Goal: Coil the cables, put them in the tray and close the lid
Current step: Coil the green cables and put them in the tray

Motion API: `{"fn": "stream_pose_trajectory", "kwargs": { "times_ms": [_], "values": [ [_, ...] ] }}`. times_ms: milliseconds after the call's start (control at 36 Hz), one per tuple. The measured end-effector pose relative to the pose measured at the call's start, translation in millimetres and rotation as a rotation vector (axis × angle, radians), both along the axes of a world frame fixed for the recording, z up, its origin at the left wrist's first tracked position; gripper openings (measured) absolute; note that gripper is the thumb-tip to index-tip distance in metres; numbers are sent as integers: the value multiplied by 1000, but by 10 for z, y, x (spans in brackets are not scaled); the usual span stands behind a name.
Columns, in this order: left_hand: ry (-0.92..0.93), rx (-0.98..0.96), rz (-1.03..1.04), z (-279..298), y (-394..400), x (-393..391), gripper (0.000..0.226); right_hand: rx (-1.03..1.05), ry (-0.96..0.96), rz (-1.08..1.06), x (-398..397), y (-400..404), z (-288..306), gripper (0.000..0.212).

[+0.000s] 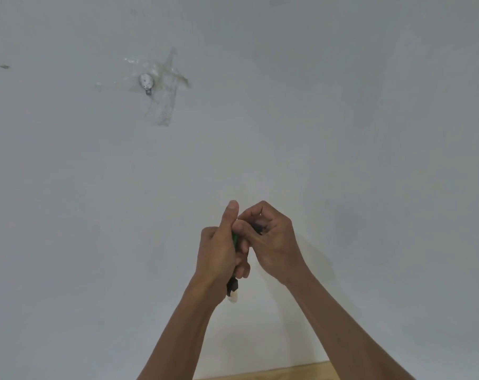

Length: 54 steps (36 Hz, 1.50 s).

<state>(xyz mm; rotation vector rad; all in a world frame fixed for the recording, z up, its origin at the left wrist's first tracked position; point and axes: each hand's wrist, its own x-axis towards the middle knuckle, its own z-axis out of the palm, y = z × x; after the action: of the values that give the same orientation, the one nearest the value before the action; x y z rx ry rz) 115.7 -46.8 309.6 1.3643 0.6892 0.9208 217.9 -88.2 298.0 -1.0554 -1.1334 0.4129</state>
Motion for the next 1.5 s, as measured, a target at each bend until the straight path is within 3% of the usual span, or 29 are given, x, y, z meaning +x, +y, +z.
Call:
{"fn": "stream_pose_trajectory", "kwargs": {
  "times_ms": [167,250,417,500,611,778,917,1028,1139,1222,1361,1500],
  "values": [
    [-52,93,196,-59,92,19,69,-26,-98,-83,44,-2,15,28],
    [-77,82,184,-117,177,-22,68,-50,-159,-125,31,-17,-13,33],
    [-49,163,290,-291,163,52,65,-152,-113,-221,-41,35,-89,32],
    [-25,129,418,-284,207,83,66,-104,-299,-386,-189,-1,-196,17],
    [-37,73,517,-255,276,72,62,-74,-472,-490,-329,-54,-261,31],
    [-96,23,512,-259,320,64,50,-226,-182,-281,-323,-108,-198,15],
    [-102,71,483,-221,314,39,49,-245,-162,-319,-285,-67,-186,7],
    [-95,76,461,-196,297,-11,49,-268,-120,-380,-219,-1,-231,29],
    [-87,56,401,-216,312,-57,49,-361,-55,-109,-154,30,-262,59],
    [-71,30,361,-249,332,-70,50,-355,-3,55,-139,37,-274,39],
    [-64,33,380,-267,326,-59,48,-374,-154,-127,-204,89,-325,24],
    [-44,-3,405,-302,350,-63,50,-400,-106,-169,-228,86,-294,25]
  ]
}}
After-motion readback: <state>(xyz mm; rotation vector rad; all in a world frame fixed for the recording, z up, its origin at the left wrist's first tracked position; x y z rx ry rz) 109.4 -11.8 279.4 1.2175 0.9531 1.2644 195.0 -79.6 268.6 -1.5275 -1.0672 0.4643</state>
